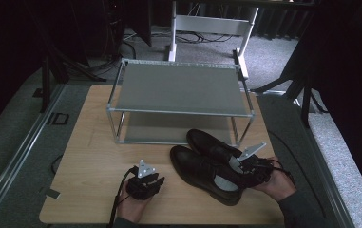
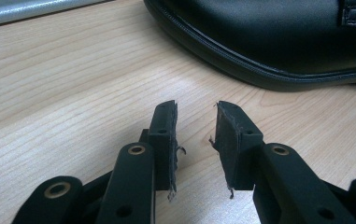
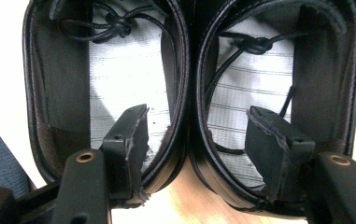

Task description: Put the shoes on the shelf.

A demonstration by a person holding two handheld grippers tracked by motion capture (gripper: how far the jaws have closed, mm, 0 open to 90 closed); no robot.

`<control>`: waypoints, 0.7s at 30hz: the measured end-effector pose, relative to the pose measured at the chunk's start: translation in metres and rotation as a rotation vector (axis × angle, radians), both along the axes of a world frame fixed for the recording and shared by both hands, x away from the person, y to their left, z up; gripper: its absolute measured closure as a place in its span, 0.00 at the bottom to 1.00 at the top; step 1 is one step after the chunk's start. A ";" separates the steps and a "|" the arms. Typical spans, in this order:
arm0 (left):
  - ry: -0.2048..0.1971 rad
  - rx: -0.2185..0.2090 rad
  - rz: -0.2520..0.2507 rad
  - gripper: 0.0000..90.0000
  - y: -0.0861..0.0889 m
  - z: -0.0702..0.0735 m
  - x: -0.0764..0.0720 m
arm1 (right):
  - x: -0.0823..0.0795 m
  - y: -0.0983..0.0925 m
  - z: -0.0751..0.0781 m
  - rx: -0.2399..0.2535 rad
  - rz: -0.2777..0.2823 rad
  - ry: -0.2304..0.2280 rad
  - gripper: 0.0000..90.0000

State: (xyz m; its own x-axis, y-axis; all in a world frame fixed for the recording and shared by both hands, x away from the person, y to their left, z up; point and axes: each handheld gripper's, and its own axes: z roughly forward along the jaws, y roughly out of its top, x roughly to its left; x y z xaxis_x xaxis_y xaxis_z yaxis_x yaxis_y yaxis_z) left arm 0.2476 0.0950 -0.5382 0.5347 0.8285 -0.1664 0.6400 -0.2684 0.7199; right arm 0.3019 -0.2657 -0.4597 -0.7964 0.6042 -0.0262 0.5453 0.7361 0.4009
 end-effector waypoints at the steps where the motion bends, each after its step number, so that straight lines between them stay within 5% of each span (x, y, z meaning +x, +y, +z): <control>1: 0.000 0.000 -0.001 0.76 0.000 0.000 0.000 | 0.000 0.000 0.000 0.001 -0.006 0.007 0.43; 16: 0.002 0.000 -0.002 0.76 -0.001 -0.002 0.000 | 0.005 0.002 -0.006 0.008 -0.038 0.081 0.47; 21: 0.001 0.000 -0.002 0.76 -0.001 -0.002 0.000 | 0.006 0.005 -0.013 -0.031 -0.051 0.090 0.50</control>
State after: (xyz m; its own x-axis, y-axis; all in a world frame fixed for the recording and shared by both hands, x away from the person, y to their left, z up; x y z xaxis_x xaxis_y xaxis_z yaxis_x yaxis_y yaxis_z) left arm 0.2474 0.0936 -0.5398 0.5364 0.8272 -0.1672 0.6404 -0.2699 0.7190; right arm 0.3074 -0.2606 -0.4729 -0.7644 0.6442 0.0245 0.6153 0.7177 0.3259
